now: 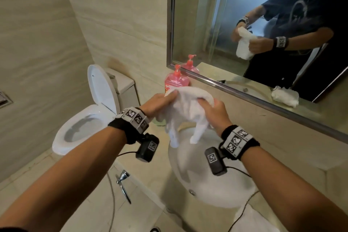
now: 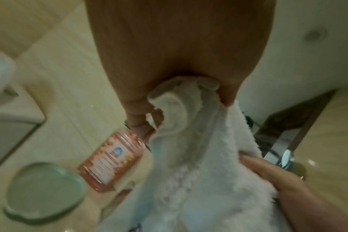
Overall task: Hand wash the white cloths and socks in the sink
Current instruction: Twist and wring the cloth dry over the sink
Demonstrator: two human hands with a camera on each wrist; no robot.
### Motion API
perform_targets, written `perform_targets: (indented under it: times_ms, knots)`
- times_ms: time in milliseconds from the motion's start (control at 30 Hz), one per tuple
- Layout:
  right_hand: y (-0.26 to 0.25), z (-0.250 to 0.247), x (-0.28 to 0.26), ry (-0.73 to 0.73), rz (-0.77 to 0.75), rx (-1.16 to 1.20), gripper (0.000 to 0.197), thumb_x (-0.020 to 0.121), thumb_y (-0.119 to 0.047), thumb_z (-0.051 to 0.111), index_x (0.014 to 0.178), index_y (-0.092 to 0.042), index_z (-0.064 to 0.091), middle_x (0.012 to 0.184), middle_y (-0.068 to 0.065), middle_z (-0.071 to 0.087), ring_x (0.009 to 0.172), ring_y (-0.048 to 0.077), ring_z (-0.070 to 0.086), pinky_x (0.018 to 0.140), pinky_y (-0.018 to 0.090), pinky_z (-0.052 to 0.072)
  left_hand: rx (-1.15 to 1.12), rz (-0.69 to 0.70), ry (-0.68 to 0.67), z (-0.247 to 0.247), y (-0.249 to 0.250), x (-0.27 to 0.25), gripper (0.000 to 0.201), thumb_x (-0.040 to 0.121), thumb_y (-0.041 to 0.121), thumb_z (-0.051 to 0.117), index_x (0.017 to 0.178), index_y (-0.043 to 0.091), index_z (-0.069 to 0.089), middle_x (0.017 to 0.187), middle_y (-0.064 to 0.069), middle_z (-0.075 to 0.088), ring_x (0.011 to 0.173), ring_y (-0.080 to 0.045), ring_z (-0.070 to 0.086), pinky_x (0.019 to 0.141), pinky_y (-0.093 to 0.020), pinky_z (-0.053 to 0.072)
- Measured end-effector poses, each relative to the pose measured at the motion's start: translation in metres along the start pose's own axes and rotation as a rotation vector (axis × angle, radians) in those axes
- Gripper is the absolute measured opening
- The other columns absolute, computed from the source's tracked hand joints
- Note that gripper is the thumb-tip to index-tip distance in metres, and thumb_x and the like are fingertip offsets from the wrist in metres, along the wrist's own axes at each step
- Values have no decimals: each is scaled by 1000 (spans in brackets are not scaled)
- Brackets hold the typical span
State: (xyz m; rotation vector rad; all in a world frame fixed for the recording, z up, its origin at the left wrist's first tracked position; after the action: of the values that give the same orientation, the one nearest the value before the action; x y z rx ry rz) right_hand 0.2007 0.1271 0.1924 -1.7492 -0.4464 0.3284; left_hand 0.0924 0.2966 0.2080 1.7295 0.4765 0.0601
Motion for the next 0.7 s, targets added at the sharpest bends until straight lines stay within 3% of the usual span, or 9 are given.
perform_targets:
  times_ms: [100, 167, 267, 333, 400, 500, 533, 600, 700]
  knots:
    - [-20, 50, -12, -81, -34, 25, 34, 92, -51, 60, 104, -21, 71, 88, -4, 76, 84, 11, 73, 71, 27, 59, -197, -27, 81, 23, 15, 3, 45, 102, 48, 42, 92, 10, 64, 70, 1, 64, 46, -7, 60, 40, -15, 41]
    - [-29, 49, -8, -1, -48, 29, 39, 96, -49, 56, 98, -14, 71, 86, 6, 75, 82, 23, 73, 69, 35, 59, -337, -38, 40, 40, 18, 2, 41, 104, 40, 41, 99, 8, 65, 78, -3, 70, 60, -7, 68, 52, -17, 52]
    - [-22, 36, -5, 141, 8, 42, 36, 99, -44, 53, 91, -14, 71, 79, 3, 73, 78, 19, 72, 63, 30, 57, -344, -60, -12, 50, 17, -1, 43, 102, 33, 45, 113, -5, 62, 99, -19, 70, 94, -26, 70, 89, -38, 57]
    - [-16, 47, -13, 119, -13, 23, 37, 98, -47, 52, 87, -16, 70, 68, -5, 70, 62, 5, 68, 51, 19, 51, -376, -50, 55, 42, 17, -1, 30, 100, 24, 47, 99, 0, 64, 86, -13, 70, 77, -17, 70, 74, -25, 57]
    - [-16, 51, -15, 81, -57, -36, 38, 98, -48, 52, 84, -17, 69, 61, -9, 66, 54, -2, 63, 45, 14, 45, -321, -57, 98, 39, 15, -2, 22, 99, 22, 47, 95, 5, 61, 85, -12, 65, 72, -16, 65, 67, -22, 51]
    - [-13, 31, 3, 52, 30, -22, 36, 99, -44, 53, 89, -15, 70, 78, 0, 73, 76, 16, 72, 64, 31, 57, -303, -66, -85, 55, 10, -6, 27, 99, 27, 50, 112, 5, 59, 92, -11, 63, 73, -16, 64, 67, -25, 55]
    - [-12, 25, 7, 25, 56, -40, 36, 99, -44, 54, 91, -14, 71, 84, 3, 74, 82, 20, 72, 69, 32, 57, -202, -58, -133, 56, 8, -7, 30, 99, 30, 53, 115, 6, 61, 97, -10, 65, 81, -18, 65, 76, -29, 56]
    - [-16, 21, 9, -60, 29, -116, 33, 97, -44, 57, 90, -16, 71, 89, 3, 75, 84, 17, 72, 72, 30, 56, 258, 24, -206, 46, 10, -5, 31, 90, 38, 67, 112, 15, 67, 105, -3, 70, 94, -19, 67, 87, -31, 55]
    - [-27, 24, 5, -239, -72, -260, 32, 89, -49, 66, 90, -18, 72, 89, 0, 77, 85, 19, 73, 71, 30, 57, 1083, 52, -255, 26, -5, 1, 41, 76, 36, 80, 105, 12, 64, 100, -6, 70, 91, -27, 65, 76, -30, 51]
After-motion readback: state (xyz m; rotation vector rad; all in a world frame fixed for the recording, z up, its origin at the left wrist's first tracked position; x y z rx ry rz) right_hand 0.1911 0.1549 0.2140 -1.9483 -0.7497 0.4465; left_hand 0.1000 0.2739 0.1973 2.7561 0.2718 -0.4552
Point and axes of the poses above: each hand's wrist, its own x-axis towards the middle knuckle, its own z-axis out of the palm, y = z × x, the point moved 9 cm from there along x, towards the middle knuckle
